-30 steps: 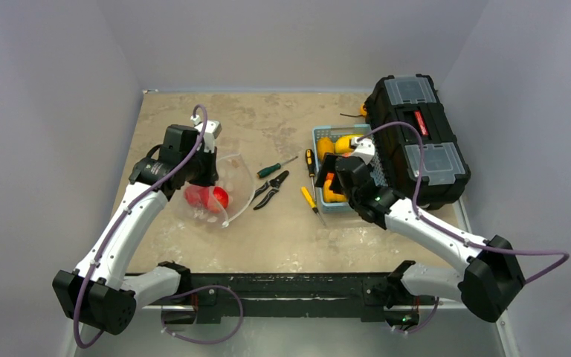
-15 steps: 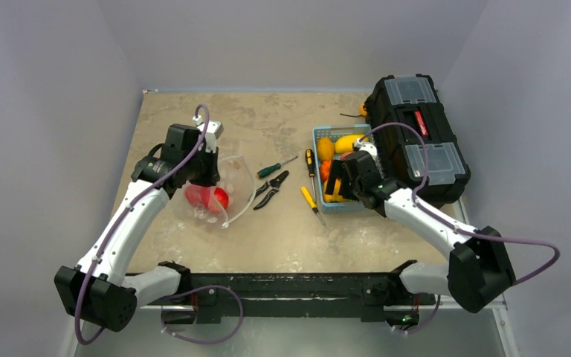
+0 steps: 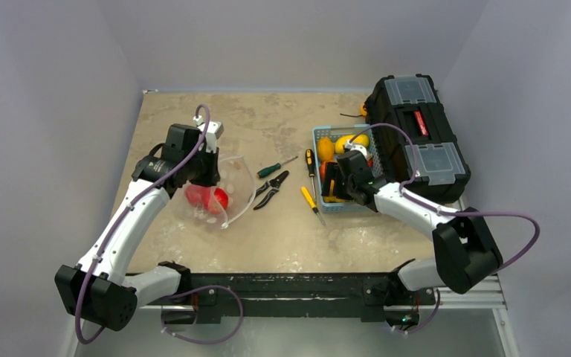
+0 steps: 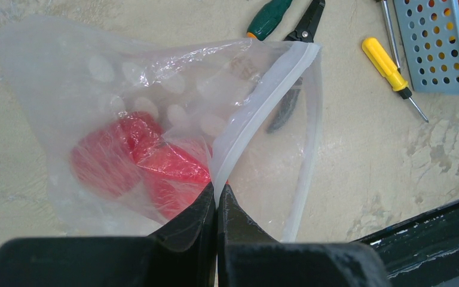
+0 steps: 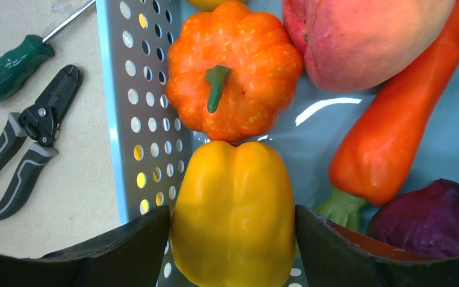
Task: Place the food in the zip-top bag and seal the zipper
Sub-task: Pick up the fake vegetable from the bin, then place the fake vegetable in the zipper food storage bag.
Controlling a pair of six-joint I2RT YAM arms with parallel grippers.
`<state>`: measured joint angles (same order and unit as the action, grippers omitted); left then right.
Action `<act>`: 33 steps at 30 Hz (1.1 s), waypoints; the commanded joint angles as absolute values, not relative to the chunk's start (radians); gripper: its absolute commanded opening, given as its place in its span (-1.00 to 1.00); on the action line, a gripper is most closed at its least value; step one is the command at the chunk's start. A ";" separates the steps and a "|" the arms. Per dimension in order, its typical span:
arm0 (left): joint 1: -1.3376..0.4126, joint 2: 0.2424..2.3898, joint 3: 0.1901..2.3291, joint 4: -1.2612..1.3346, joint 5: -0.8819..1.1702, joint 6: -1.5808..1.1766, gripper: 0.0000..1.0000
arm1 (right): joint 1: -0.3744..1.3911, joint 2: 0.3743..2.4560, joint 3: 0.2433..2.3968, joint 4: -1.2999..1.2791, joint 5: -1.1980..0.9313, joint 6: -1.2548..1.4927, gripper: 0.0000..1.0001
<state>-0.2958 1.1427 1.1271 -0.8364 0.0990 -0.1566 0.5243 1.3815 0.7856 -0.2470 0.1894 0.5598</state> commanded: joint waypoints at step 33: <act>-0.299 1.138 1.154 -0.831 0.116 -0.164 -1.00 | 0.550 1.147 0.694 0.346 -0.228 0.502 -1.00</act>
